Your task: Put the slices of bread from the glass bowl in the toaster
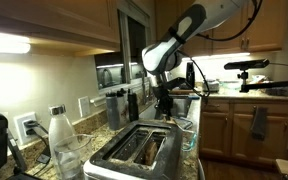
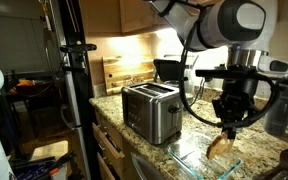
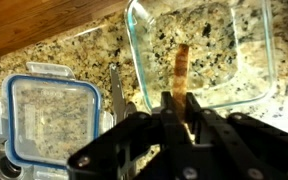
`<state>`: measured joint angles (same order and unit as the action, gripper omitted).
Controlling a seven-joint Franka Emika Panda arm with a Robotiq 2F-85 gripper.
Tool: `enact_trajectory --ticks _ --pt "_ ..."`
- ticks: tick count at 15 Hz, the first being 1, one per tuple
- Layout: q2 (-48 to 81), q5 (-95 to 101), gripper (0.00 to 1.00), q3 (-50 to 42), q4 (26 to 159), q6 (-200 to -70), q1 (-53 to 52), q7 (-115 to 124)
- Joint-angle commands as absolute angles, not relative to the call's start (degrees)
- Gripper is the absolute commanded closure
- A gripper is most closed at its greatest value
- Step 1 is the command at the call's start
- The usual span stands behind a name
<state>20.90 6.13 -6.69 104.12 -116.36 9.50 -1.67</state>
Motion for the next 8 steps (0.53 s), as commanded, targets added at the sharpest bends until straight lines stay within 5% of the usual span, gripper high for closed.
enact_trajectory --ticks 1,8 --pt "13.39 3.79 0.95 -6.5 107.55 -113.18 8.01 1.55" --pt "2.98 2.84 0.96 -6.16 112.12 -111.9 5.2 11.97"
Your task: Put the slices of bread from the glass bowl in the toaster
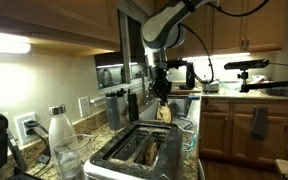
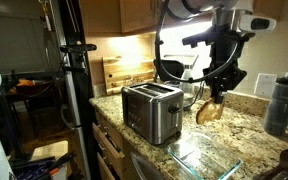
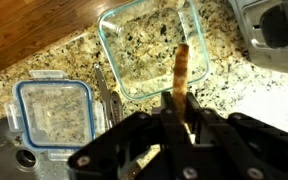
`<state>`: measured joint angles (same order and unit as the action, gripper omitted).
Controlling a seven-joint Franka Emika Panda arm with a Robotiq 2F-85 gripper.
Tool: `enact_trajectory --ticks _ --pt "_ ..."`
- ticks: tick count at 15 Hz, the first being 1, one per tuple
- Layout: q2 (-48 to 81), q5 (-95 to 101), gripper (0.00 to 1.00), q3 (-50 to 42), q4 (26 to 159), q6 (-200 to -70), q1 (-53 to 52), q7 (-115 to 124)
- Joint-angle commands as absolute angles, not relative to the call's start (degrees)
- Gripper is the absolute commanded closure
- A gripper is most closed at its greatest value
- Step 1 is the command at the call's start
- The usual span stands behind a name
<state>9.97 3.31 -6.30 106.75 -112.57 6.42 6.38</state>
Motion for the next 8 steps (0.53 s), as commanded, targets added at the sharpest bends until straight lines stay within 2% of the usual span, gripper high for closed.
enact_trajectory --ticks 1,8 --pt "1.42 2.98 0.96 -5.99 112.71 -111.63 4.77 14.27" --pt "-7.78 4.79 0.96 -2.13 116.63 -111.84 2.55 32.48"
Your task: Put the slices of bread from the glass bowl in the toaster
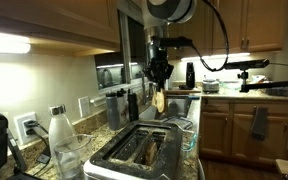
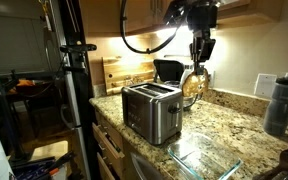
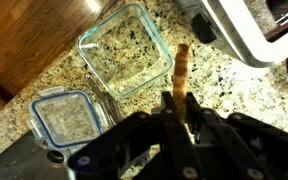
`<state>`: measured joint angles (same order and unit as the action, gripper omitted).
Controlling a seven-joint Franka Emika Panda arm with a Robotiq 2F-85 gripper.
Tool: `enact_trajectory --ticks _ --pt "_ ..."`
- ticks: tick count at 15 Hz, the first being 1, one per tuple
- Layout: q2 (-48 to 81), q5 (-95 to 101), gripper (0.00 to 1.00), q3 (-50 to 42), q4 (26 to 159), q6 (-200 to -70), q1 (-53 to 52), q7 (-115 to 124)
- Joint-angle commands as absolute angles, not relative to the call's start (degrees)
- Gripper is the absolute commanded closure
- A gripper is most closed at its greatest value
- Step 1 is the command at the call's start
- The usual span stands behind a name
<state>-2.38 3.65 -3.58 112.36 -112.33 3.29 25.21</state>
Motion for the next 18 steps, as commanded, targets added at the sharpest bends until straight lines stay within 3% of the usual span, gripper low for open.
enact_trajectory --ticks 1,18 --pt "-8.54 4.54 0.96 -1.33 117.04 -111.82 2.41 34.71" --pt "-12.06 0.5 0.96 7.57 120.09 -111.16 -1.59 65.54"
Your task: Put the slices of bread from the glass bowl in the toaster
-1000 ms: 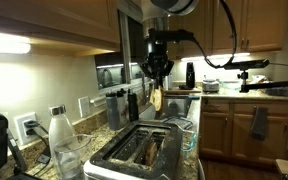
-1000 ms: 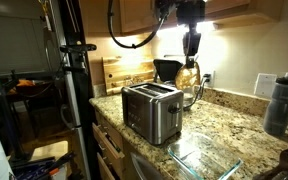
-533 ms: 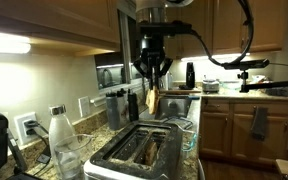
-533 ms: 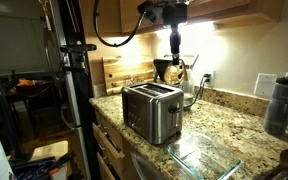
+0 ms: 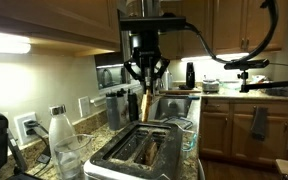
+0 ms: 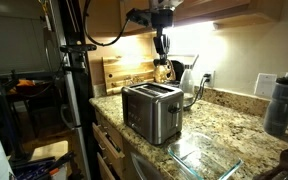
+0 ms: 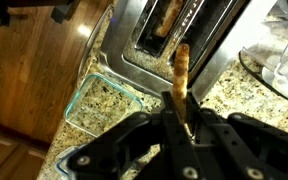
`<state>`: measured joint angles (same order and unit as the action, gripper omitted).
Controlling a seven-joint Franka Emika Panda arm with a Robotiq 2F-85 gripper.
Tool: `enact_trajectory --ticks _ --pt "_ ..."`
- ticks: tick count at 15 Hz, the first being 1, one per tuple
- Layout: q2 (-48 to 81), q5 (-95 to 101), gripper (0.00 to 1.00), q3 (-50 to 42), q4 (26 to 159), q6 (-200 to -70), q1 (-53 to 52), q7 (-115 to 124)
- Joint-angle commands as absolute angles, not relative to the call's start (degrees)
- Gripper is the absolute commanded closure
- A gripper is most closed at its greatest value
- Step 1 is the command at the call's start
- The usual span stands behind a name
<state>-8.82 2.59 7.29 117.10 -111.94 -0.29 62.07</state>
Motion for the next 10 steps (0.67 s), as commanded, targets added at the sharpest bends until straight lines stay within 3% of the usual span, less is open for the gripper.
enact_trajectory --ticks 1,10 --pt "-12.12 -0.12 0.96 7.7 120.29 -111.18 -1.95 66.15" --pt "-13.62 -7.0 0.96 8.37 123.12 -113.31 -3.71 65.85"
